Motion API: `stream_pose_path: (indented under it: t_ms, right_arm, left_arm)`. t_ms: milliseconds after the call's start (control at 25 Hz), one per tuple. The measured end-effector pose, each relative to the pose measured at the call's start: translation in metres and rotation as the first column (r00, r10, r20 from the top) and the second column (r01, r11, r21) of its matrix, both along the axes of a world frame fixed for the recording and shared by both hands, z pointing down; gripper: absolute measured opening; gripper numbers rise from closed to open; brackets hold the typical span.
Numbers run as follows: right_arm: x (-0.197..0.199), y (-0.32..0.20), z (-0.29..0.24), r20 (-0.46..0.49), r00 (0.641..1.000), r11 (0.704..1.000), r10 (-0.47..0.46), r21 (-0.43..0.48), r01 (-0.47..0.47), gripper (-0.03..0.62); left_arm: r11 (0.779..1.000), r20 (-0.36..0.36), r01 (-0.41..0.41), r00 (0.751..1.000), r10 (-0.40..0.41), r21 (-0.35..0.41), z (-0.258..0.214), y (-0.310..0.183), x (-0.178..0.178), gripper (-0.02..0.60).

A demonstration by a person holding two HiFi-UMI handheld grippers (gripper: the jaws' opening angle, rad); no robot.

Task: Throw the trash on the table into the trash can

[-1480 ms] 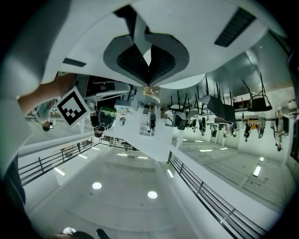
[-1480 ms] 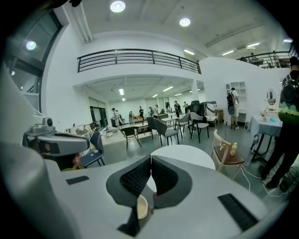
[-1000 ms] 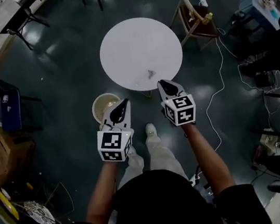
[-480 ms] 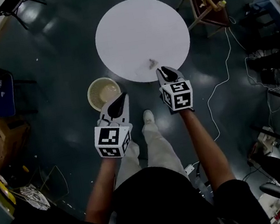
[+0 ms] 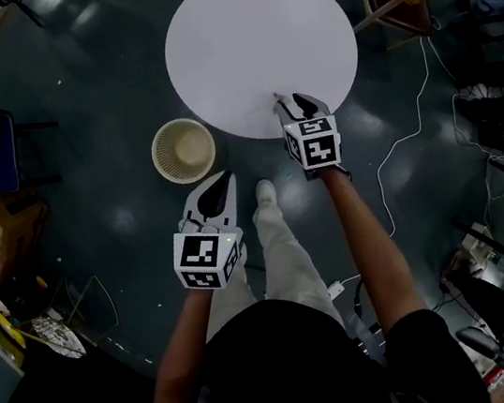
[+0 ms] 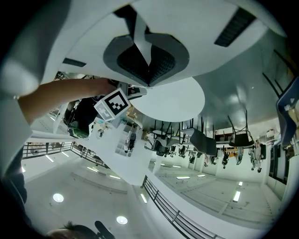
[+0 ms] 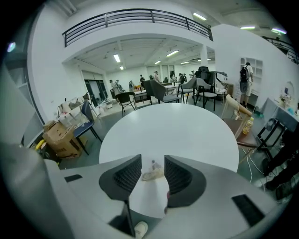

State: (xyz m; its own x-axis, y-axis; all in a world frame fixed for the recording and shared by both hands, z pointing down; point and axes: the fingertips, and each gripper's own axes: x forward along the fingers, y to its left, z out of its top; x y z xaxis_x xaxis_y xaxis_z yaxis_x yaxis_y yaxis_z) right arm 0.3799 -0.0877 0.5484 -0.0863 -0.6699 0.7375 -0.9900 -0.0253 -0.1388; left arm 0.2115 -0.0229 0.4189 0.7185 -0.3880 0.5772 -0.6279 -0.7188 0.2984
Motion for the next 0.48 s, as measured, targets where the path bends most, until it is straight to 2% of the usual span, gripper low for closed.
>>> stream_pose_path:
  t_ms: [200,400,480]
  right_arm:
    - [0.003,-0.009,0.029,-0.043,0.999,0.999,-0.034,-0.042,0.032,0.143]
    - [0.000,-0.012,0.050,-0.073,0.996,0.997,-0.047,-0.072,0.041,0.140]
    - [0.001,-0.012,0.052,-0.082,0.996,0.997,-0.040,-0.072,0.034,0.115]
  left_arm:
    - [0.999,0.025,-0.026,0.999,0.027,-0.032,0.019,0.009,0.009,0.014]
    - [0.998,0.040,-0.019,0.999,0.021,-0.055,0.030,0.007,0.015,0.014]
    - [0.998,0.041,-0.012,0.999,0.015,-0.057,0.032,0.006,0.015,0.014]
